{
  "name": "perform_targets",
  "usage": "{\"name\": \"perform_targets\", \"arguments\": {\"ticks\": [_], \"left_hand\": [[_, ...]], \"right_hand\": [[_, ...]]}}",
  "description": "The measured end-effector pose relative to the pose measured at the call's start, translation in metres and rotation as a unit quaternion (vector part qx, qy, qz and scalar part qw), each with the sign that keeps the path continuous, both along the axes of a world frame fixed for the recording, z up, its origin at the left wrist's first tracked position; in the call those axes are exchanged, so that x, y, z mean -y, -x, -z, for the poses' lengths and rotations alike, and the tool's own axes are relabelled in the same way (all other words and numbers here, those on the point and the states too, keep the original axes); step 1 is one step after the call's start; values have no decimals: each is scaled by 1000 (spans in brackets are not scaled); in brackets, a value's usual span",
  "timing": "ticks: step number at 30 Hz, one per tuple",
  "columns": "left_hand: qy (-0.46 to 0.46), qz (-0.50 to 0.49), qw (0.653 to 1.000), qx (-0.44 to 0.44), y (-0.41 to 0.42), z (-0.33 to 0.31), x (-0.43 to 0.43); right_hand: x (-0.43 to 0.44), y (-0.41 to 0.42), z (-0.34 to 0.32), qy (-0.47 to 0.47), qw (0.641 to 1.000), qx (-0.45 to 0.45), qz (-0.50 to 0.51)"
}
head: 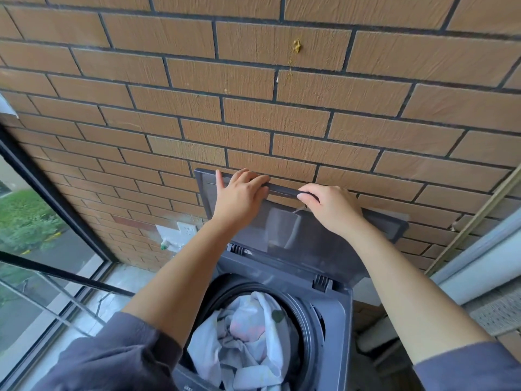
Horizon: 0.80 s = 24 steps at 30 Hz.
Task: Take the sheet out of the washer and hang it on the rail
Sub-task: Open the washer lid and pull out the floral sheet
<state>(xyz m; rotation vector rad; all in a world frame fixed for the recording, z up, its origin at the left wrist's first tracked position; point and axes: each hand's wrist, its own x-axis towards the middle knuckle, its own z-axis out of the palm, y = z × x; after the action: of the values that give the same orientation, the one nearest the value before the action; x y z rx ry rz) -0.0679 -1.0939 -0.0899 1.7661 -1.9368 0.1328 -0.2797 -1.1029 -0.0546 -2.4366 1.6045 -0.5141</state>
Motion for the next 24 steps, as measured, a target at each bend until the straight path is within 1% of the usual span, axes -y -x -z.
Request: {"name": "perform_targets", "arguments": {"ticks": [8, 12, 17, 20, 22, 24], "left_hand": [[-17, 13, 999, 35, 0, 0, 15], [-20, 18, 997, 68, -1, 3, 19], [-56, 23, 993, 104, -2, -2, 27], [-64, 27, 991, 117, -5, -3, 25], [-71, 31, 989, 125, -8, -4, 23], [-78, 30, 988, 133, -8, -5, 18]], "right_hand": [[17, 3, -2, -5, 1000, 2, -3], [22, 3, 0, 0, 1000, -8, 0], [26, 2, 3, 14, 1000, -23, 13], [19, -1, 5, 50, 998, -50, 4], [9, -1, 10, 94, 993, -72, -16], [-9, 2, 22, 141, 985, -97, -1]]}}
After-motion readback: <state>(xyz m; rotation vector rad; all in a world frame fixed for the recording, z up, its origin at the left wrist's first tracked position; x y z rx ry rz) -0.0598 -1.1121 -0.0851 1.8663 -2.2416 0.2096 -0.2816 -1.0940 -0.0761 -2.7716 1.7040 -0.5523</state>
